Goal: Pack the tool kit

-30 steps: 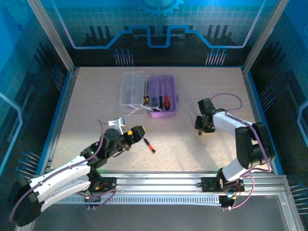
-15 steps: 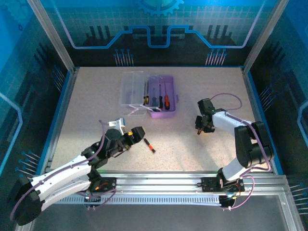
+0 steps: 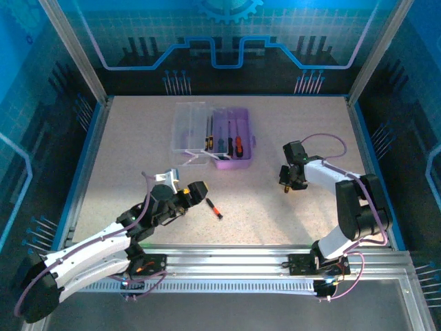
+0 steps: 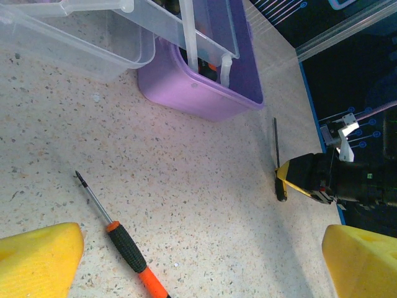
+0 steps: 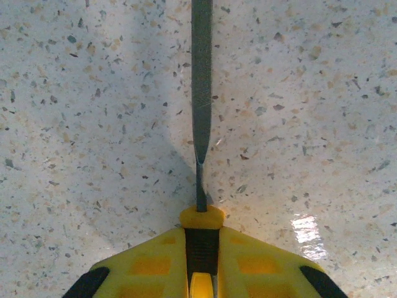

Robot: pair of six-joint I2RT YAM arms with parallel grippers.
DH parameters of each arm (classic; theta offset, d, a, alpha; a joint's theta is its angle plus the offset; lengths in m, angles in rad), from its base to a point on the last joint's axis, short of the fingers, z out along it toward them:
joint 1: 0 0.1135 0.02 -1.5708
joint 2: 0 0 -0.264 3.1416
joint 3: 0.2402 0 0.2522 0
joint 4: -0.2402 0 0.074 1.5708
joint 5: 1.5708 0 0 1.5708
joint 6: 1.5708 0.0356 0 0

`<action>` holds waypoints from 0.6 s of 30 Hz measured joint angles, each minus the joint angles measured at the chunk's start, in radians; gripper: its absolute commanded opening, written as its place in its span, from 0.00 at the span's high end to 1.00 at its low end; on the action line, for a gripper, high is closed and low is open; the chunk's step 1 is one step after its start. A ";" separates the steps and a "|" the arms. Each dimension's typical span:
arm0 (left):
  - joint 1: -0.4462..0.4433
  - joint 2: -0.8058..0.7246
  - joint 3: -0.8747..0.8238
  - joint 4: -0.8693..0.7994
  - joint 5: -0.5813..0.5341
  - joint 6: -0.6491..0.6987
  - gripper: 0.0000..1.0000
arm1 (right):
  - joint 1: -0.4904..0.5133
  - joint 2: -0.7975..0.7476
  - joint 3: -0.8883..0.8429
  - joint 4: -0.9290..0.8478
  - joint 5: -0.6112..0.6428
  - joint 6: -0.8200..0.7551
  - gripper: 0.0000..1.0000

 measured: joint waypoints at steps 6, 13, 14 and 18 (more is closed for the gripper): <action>0.000 -0.006 0.000 -0.018 -0.027 0.000 0.01 | 0.000 -0.040 -0.013 0.003 -0.018 -0.003 0.84; 0.000 -0.058 0.013 -0.188 -0.174 -0.037 0.01 | 0.043 -0.105 0.022 -0.018 -0.034 -0.014 0.86; 0.000 -0.068 0.019 -0.221 -0.200 -0.051 0.01 | 0.060 -0.105 0.039 -0.021 -0.037 -0.014 0.86; 0.000 -0.118 0.040 -0.340 -0.293 -0.106 0.01 | 0.153 -0.095 0.153 -0.036 -0.052 -0.014 0.86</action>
